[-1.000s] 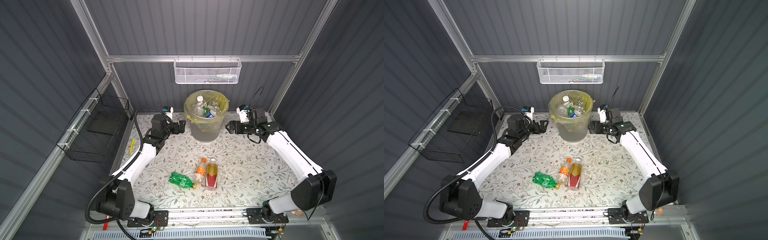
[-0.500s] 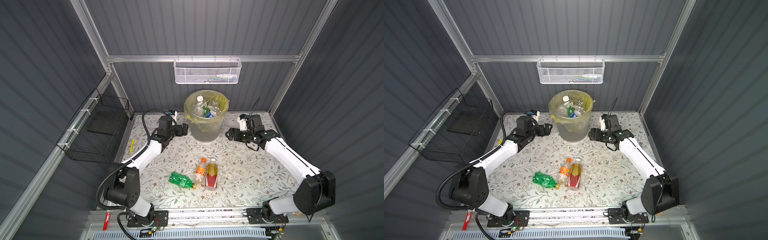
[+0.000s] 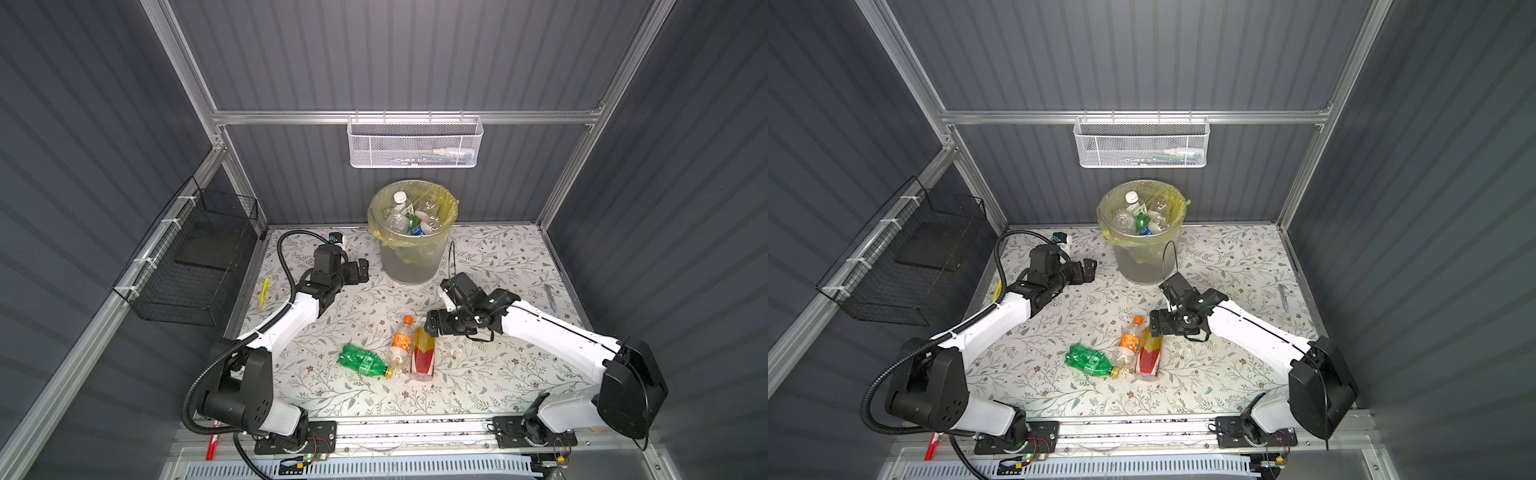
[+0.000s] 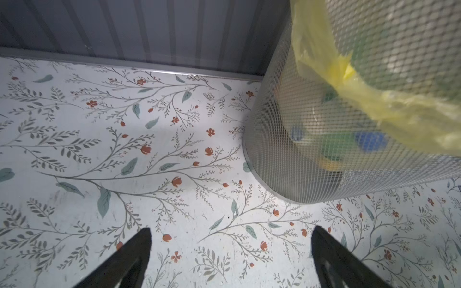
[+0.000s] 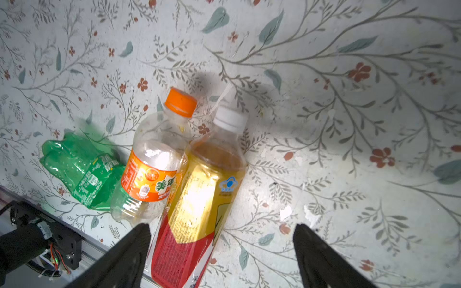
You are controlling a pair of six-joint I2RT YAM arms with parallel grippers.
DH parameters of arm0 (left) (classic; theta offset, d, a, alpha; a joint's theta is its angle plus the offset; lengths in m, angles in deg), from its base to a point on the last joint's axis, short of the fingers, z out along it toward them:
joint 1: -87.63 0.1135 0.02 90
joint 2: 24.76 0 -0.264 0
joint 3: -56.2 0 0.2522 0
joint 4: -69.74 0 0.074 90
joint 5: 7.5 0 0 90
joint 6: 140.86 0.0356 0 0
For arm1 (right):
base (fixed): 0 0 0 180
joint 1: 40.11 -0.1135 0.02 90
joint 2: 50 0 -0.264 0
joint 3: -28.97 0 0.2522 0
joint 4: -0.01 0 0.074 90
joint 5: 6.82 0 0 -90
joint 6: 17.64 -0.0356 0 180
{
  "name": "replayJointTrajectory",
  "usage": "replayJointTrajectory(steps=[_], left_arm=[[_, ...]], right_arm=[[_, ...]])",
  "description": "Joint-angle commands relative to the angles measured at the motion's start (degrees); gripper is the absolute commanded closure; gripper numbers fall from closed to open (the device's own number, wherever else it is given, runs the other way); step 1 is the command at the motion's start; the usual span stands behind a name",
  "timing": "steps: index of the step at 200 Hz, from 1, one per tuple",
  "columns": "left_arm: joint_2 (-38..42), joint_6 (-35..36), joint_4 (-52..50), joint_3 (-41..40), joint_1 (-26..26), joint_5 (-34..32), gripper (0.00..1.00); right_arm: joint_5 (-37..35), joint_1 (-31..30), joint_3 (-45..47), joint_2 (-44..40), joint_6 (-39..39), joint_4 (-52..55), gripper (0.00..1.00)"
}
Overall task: Throw the plastic bottles in the bin
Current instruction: Pick up the plastic bottle from the center of the table.
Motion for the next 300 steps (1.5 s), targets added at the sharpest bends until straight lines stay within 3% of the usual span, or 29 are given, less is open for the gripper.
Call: replayJointTrajectory(steps=[1, 45, 98, 170, 212, 241, 267, 300], left_arm=[[2.33, -0.12, -0.62, -1.3, 0.39, -2.45, 0.0], [4.31, -0.78, -0.92, -3.75, 0.9, -3.82, 0.0], [5.8, -0.6, -2.17, -4.3, 1.36, -4.0, 0.0], [6.16, -0.68, -3.96, -4.29, 1.45, -3.85, 0.0], [6.31, 0.08, -5.48, -3.34, 1.45, -3.82, 0.0], [7.64, 1.07, -6.69, -3.36, 1.45, -3.44, 0.0], [9.33, 0.74, -7.97, -3.23, 1.47, -2.37, 0.0], [12.1, -1.1, -8.61, -3.05, 1.45, -0.24, 0.0]], right_arm=[[-3.41, -3.4, 0.0, 1.66, -5.27, 3.57, 0.07], [-3.61, -9.0, -2.02, 6.84, -8.23, 3.61, 0.06], [-6.22, -9.91, -4.21, 12.44, -8.65, 4.02, 0.1], [-6.5, -6.99, 1.33, 10.1, -9.31, 0.58, 0.46], [-6.85, -2.44, 3.09, 2.3, -8.05, 0.88, 0.5], [-11.2, 3.51, 1.69, -8.96, -4.66, 2.72, 0.5], [-17.91, 8.21, -1.41, -21.09, 1.72, 0.84, 0.5], [-23.76, 10.94, -4.32, -31.28, 14.0, -11.44, 0.48]])
